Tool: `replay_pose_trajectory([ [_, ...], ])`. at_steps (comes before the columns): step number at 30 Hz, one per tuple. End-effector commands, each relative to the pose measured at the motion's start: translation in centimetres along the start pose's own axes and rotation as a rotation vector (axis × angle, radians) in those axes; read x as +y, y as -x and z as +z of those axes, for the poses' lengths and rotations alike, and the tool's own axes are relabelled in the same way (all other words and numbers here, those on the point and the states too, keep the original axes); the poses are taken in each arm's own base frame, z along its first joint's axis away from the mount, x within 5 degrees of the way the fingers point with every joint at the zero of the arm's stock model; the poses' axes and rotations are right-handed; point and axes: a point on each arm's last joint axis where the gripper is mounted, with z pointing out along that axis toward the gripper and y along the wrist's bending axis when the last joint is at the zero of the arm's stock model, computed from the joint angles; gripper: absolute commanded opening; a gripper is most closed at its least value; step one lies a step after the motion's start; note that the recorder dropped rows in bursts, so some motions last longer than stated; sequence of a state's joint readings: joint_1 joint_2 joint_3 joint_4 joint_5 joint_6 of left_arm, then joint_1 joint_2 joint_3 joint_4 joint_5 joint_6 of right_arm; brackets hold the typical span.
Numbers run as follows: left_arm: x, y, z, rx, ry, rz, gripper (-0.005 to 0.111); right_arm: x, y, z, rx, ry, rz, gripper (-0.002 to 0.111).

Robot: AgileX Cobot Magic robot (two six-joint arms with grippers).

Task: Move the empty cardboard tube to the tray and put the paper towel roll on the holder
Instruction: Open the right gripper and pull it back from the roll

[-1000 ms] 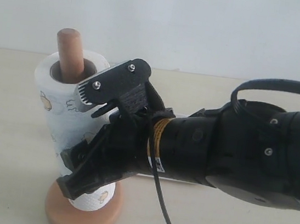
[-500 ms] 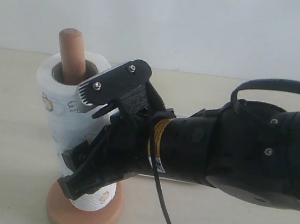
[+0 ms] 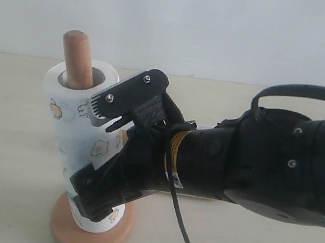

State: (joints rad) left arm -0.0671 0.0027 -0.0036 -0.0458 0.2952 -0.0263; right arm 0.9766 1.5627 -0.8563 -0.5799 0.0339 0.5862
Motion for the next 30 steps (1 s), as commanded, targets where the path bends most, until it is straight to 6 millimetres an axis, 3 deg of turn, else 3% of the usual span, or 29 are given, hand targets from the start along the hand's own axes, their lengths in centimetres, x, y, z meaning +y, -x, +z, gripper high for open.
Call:
replay_pose_trajectory([
  [1, 0.0, -0.1, 0.0, 0.001, 0.004, 0.003, 0.004, 0.0, 0.6, -0.5, -0.03, 0.004, -0.004, 0.105],
  [7, 0.0, -0.1, 0.0, 0.001, 0.004, 0.003, 0.004, -0.5, 2.0, -3.9, -0.075, -0.045, 0.003, 0.105],
  [17, 0.0, -0.1, 0.0, 0.001, 0.004, 0.003, 0.004, -1.4, 3.9, -11.7, -0.194, -0.129, 0.05, 0.105],
  [24, 0.0, -0.1, 0.0, 0.001, 0.004, 0.003, 0.004, -1.5, 4.4, -14.3, -0.268, -0.128, 0.073, 0.105],
  [30, 0.0, -0.1, 0.0, 0.001, 0.004, 0.003, 0.004, -1.2, 5.0, -15.4, -0.35, -0.092, 0.076, 0.105],
])
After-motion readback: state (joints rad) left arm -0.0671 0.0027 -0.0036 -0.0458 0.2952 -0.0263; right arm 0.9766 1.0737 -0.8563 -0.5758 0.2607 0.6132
